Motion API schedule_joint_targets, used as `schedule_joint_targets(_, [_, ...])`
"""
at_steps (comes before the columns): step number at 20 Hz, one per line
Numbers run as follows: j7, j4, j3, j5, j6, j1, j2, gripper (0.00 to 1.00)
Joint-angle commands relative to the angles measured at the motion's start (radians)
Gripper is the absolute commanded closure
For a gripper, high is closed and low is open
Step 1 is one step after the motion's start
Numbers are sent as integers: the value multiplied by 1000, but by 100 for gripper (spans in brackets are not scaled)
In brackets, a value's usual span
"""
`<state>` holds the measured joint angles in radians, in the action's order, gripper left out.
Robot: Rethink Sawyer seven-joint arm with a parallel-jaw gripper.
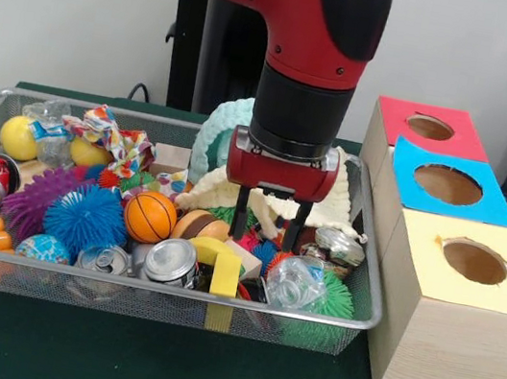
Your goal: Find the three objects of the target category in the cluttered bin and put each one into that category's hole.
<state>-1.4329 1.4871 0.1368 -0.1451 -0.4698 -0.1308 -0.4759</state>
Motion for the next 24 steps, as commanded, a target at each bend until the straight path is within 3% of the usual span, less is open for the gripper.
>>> schedule_joint_targets(1, [-153, 49, -55, 6, -45, -13, -3, 0])
schedule_joint_targets(18, [-191, 45, -55, -7, -18, 16, 28, 0])
schedule_joint_targets(24, [-202, 79, -53, -14, -14, 24, 4, 0])
